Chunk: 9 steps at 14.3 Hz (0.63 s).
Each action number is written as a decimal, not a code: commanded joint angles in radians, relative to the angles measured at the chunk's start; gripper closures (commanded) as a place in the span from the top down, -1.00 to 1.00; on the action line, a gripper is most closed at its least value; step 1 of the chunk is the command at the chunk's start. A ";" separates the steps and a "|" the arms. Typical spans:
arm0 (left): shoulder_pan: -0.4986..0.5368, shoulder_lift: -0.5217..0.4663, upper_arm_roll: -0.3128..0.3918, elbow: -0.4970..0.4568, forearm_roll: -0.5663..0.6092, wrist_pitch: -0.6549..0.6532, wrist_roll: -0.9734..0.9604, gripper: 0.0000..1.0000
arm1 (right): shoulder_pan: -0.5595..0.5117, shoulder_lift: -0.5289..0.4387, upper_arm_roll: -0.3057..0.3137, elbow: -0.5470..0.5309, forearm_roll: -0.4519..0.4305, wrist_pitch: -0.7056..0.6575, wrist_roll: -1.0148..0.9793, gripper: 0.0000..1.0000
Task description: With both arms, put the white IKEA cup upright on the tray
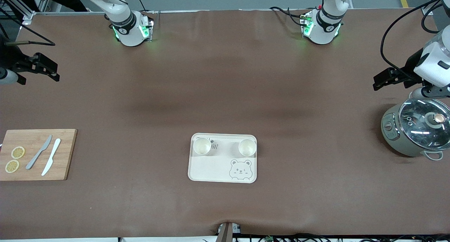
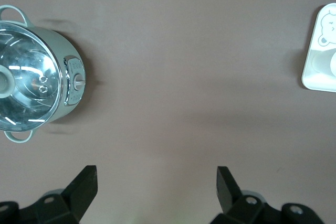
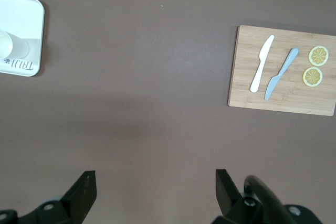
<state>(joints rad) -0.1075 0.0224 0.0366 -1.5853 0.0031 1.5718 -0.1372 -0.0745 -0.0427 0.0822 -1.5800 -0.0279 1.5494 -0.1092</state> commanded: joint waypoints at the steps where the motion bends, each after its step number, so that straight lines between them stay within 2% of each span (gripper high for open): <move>1: 0.006 0.036 -0.004 0.060 -0.011 -0.023 0.001 1.00 | -0.010 -0.011 -0.001 0.002 -0.009 0.001 -0.018 1.00; 9: -0.014 0.034 -0.029 0.064 -0.003 -0.027 -0.025 1.00 | -0.008 -0.009 -0.001 0.002 -0.013 0.004 -0.021 1.00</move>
<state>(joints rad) -0.1159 0.0495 0.0276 -1.5465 0.0031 1.5684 -0.1504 -0.0765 -0.0427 0.0781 -1.5800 -0.0292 1.5538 -0.1138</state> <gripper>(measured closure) 0.000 0.000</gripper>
